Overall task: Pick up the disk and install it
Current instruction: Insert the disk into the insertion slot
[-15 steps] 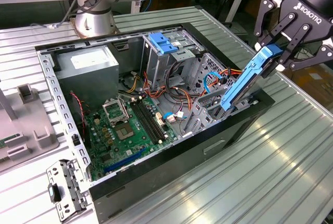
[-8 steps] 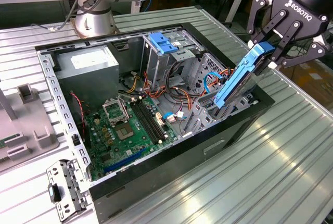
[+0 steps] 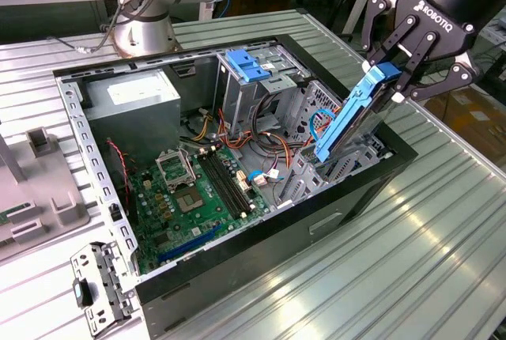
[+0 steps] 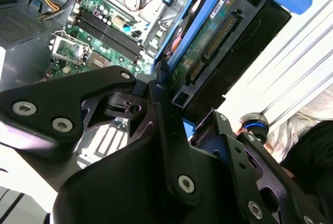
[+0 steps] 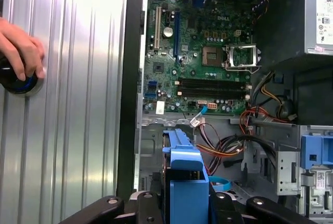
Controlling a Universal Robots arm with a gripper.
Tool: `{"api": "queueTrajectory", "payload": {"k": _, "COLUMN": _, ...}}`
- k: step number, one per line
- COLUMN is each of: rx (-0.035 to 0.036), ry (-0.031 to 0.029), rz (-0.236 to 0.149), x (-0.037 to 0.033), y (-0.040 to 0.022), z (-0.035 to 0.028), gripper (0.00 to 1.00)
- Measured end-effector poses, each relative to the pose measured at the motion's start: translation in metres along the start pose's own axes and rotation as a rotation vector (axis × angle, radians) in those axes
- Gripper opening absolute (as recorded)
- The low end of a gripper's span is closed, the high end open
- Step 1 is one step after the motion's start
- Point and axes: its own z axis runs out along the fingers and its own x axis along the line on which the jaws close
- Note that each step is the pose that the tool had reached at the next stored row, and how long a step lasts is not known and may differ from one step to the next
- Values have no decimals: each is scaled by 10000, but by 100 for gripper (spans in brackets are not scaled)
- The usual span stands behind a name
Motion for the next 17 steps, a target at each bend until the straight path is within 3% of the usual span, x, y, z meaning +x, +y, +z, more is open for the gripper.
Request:
{"api": "queueTrajectory", "payload": {"k": 11, "rx": 0, "ry": 0, "rz": 9, "x": -92, "y": -4, "z": 143, "gripper": 37}}
{"api": "queueTrajectory", "payload": {"k": 17, "rx": 7, "ry": -4, "rz": 88, "x": -90, "y": -8, "z": 210, "gripper": 37}}
